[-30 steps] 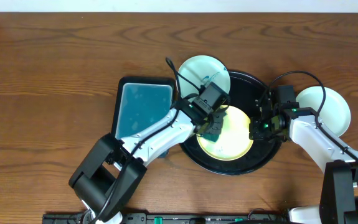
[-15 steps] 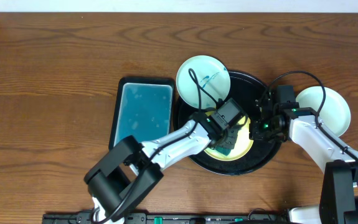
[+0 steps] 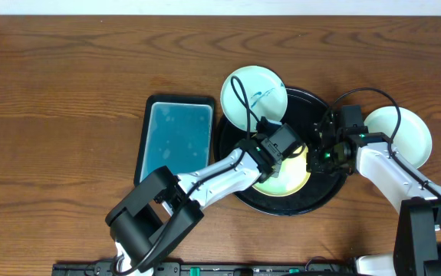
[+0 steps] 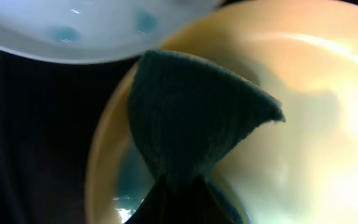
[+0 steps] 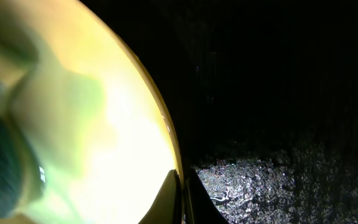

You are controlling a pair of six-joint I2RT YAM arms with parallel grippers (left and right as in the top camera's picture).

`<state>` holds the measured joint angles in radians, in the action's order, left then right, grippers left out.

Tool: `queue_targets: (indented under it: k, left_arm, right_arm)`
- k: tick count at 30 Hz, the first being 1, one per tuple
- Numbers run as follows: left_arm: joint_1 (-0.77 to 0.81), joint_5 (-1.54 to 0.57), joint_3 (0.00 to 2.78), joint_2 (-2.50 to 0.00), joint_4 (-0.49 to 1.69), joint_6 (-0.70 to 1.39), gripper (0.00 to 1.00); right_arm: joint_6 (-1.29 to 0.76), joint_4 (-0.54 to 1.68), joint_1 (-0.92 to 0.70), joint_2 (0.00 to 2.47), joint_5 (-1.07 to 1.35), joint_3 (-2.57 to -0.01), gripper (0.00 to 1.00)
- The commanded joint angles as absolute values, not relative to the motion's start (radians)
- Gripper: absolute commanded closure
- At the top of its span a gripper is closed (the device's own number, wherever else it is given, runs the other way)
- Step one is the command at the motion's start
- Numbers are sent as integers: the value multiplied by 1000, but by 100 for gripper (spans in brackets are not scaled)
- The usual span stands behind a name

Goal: Clean dirty plates on tray and stack at the side
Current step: 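Scrub the yellow plate with the sponge in the left gripper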

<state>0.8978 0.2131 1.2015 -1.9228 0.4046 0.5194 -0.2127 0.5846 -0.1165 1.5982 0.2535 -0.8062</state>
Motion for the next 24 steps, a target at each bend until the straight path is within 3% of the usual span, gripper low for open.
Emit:
queue_targets:
  k: [1,14,24]
  left_arm:
    - [875,348,1206,-1951,434,458,92]
    - [875,22,1235,-1835,363,403,92]
    - [876,-2,1235,-1877,280,405,92]
  right_arm:
    - [-224,587,-120,1590,232,-802,99]
    - [-224,586,-120,1590,232,-802,99]
    - [-224,587,-120,1590,232,-802,99]
